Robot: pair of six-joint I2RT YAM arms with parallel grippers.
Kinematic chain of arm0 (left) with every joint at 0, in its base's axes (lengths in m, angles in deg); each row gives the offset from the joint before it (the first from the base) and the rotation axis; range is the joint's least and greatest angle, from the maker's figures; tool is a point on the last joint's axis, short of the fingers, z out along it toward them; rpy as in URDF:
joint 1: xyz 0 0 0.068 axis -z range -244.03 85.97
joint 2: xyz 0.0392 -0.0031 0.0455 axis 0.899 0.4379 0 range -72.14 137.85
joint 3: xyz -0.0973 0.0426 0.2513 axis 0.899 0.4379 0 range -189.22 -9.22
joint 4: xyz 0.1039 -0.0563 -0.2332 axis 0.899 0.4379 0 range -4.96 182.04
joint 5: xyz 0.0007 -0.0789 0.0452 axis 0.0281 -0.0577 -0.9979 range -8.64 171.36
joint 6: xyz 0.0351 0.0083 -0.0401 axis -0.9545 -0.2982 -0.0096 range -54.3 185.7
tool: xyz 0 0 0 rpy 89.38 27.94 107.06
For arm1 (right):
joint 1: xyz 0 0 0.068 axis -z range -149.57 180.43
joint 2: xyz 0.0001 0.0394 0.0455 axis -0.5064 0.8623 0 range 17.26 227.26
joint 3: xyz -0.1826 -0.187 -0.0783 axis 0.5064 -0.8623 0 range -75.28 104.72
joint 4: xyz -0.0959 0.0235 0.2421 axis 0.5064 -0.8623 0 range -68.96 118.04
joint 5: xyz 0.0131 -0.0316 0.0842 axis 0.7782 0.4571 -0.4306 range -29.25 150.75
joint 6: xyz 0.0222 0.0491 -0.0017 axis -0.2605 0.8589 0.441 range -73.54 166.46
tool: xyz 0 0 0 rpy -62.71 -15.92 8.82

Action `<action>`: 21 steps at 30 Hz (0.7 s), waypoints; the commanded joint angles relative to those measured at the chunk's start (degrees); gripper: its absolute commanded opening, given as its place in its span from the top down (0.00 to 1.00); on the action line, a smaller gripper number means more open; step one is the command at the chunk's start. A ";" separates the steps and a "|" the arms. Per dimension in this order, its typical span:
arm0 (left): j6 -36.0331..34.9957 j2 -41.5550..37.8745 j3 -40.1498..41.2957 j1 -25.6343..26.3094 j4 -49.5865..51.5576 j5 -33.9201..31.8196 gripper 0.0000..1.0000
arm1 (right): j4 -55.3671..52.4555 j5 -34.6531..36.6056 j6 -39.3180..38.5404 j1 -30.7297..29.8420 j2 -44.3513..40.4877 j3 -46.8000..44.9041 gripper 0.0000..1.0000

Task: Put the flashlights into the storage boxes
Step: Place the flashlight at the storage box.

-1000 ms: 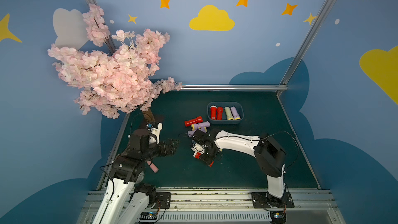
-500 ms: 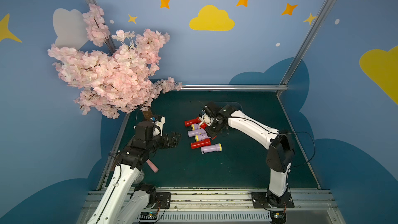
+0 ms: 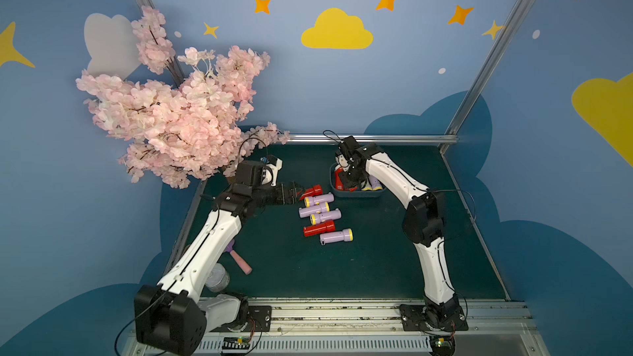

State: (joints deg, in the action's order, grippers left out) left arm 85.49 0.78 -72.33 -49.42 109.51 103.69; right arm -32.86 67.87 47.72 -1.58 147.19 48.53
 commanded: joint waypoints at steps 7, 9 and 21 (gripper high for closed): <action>-3.67 13.99 -13.74 3.78 -2.76 3.41 0.01 | -2.33 -0.15 5.77 7.03 8.72 11.92 0.84; -4.45 16.71 -16.70 4.36 -1.79 3.77 0.01 | -3.02 -1.59 6.57 7.91 10.99 14.55 0.84; -5.61 22.04 -20.81 4.89 -0.12 3.86 0.01 | -4.09 -7.17 9.70 7.50 16.81 16.47 0.83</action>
State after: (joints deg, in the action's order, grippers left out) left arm 80.85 22.11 -91.41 -44.50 108.63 106.71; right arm -34.55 62.95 55.67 6.53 161.59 64.33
